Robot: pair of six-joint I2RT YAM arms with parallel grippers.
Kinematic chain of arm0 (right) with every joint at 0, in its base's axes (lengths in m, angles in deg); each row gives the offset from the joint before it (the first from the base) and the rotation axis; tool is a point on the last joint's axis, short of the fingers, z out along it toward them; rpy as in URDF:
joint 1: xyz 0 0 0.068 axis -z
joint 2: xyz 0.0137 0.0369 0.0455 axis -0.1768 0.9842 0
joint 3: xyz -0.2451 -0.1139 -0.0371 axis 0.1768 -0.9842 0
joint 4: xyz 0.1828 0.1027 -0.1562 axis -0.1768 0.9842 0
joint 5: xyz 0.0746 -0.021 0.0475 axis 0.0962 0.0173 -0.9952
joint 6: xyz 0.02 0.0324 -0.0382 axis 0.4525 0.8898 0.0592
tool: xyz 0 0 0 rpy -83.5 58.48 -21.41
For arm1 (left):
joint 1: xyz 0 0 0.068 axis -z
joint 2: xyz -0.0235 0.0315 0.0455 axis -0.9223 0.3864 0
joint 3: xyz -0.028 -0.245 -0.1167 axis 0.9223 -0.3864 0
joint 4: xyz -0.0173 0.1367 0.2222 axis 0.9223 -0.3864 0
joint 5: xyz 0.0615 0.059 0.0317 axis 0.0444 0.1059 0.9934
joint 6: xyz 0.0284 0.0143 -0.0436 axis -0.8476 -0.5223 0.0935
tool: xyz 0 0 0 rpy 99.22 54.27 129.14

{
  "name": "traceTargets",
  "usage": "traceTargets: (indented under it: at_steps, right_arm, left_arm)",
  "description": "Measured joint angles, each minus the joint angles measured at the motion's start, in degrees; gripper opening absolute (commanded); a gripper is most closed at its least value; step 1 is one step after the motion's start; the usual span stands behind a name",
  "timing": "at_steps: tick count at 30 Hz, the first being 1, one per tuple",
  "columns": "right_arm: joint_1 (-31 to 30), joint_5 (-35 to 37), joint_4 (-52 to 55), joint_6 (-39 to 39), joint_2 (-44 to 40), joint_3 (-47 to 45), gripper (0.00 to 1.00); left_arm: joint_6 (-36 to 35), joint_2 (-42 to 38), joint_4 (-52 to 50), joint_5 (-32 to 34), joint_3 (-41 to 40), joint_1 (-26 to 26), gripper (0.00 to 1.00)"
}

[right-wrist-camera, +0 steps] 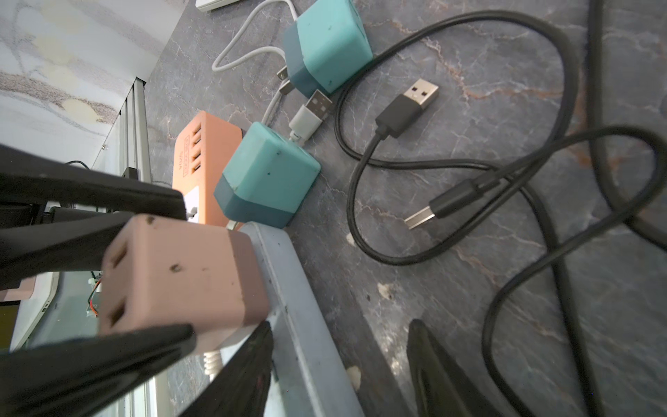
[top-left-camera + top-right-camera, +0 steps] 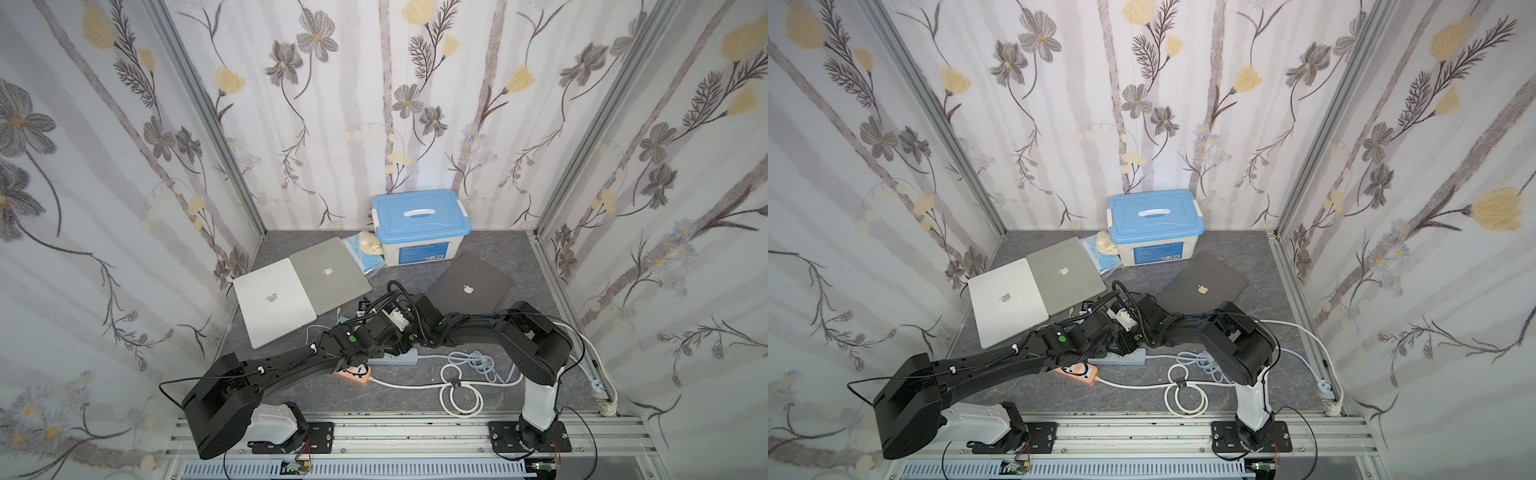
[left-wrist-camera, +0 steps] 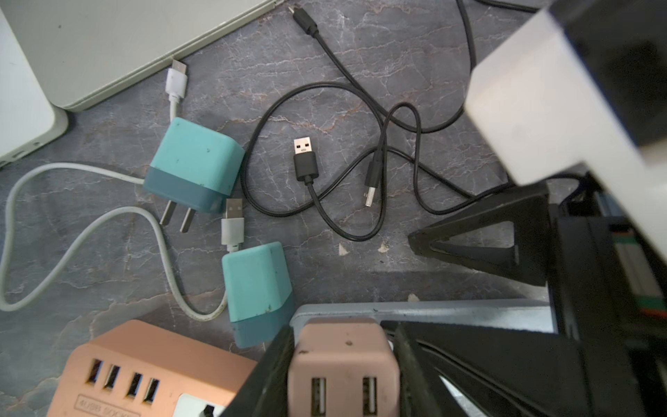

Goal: Unplug the laptop charger
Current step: Remove the plug from the socket.

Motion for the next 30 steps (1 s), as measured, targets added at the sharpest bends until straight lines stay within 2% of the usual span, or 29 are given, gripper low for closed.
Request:
traceTargets:
  at_steps: [15, 19, 25, 30]
  right_arm:
    - [-0.5, 0.8, -1.4, -0.6, 1.2, 1.0, 0.62]
    - [0.1, 0.5, -1.6, -0.3, -0.9, -0.5, 0.71]
    - [3.4, 1.0, 6.9, 1.1, -7.3, -2.1, 0.80]
    - [4.6, 4.3, 14.6, 2.1, -11.6, -2.8, 0.86]
  left_arm:
    - [-1.9, 0.0, -1.3, 2.4, 2.7, -0.4, 0.00]
    - [-1.8, -2.8, -1.0, 1.2, 0.8, -2.3, 0.00]
    - [-1.8, -4.1, 0.0, -2.2, -0.4, -5.9, 0.00]
    - [-2.3, -4.0, 1.5, -5.5, -0.4, -9.7, 0.01]
